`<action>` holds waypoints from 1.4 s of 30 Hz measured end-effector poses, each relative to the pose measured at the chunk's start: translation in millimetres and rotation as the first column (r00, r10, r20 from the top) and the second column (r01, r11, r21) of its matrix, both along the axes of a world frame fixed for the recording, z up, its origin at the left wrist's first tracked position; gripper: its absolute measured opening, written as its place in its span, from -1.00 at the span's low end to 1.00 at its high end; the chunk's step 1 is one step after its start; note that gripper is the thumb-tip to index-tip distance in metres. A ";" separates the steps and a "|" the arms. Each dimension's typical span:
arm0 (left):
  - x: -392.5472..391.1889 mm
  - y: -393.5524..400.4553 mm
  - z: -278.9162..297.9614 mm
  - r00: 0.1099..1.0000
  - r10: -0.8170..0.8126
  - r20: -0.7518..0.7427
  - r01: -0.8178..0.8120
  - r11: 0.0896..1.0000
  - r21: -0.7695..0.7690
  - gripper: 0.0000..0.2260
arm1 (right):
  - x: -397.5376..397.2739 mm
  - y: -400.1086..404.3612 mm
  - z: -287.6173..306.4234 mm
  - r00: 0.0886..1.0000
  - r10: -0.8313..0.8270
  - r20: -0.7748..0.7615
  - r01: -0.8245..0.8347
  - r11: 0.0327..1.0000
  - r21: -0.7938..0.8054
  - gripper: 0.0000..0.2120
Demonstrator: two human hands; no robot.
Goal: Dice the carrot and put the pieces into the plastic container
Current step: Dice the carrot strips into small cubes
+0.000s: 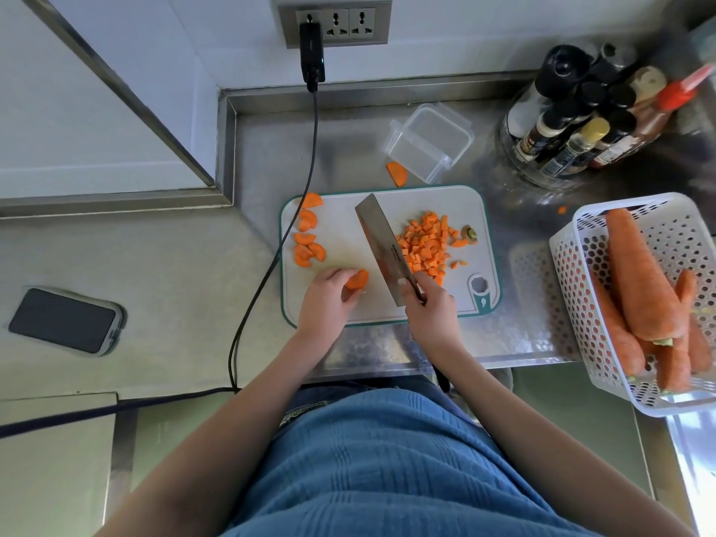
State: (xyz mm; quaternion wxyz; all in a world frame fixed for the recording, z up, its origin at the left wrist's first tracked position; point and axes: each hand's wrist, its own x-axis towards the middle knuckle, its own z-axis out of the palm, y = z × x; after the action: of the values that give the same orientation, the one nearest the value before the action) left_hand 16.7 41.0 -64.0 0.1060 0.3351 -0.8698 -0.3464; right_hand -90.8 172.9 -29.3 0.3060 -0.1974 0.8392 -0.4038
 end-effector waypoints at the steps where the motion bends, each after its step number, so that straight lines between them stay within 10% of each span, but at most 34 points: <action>1: -1.2 0.2 0.7 1.000 0.009 -0.001 -0.009 1.000 0.018 -0.72 | -0.4 0.0 -0.1 1.000 -0.001 -0.001 0.001 1.000 0.001 -0.85; 13: -5.9 -4.6 -1.4 0.996 -0.038 0.081 0.039 0.999 -0.004 -0.71 | -6.9 0.7 3.4 1.000 -0.013 -0.006 0.013 1.000 0.001 -0.74; 26: -34.0 -41.1 19.9 0.758 -0.588 0.281 0.584 0.805 0.109 -0.66 | -4.4 2.1 3.3 1.000 -0.029 -0.008 0.029 1.000 -0.007 -0.70; 29: -21.4 -41.3 20.1 0.839 -0.501 0.212 0.476 0.865 0.160 -0.46 | -3.7 1.4 2.9 0.999 -0.030 -0.013 0.030 1.000 -0.002 -0.71; 32: 3.6 -18.9 18.5 0.999 -0.007 0.035 -0.002 0.971 0.240 -0.55 | -5.2 1.2 1.9 0.999 -0.023 -0.041 0.024 1.000 0.014 -0.72; 35: 16.2 9.8 23.4 0.899 0.421 0.121 -0.425 0.773 0.471 -0.79 | -5.8 -0.6 -1.3 0.999 0.020 -0.047 -0.017 0.998 0.068 -0.84; 42: -16.0 33.1 37.2 0.845 0.462 0.270 -0.486 0.451 0.749 -0.87 | 8.4 -5.4 -2.4 0.988 0.148 -0.037 -0.139 0.975 0.175 -0.82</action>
State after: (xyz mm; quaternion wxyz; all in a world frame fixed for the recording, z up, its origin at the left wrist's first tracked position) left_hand 0.7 74.1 -26.8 0.0263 0.5789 -0.4952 -0.6473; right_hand -82.4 167.5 -31.7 0.3292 -0.2405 0.8618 -0.3019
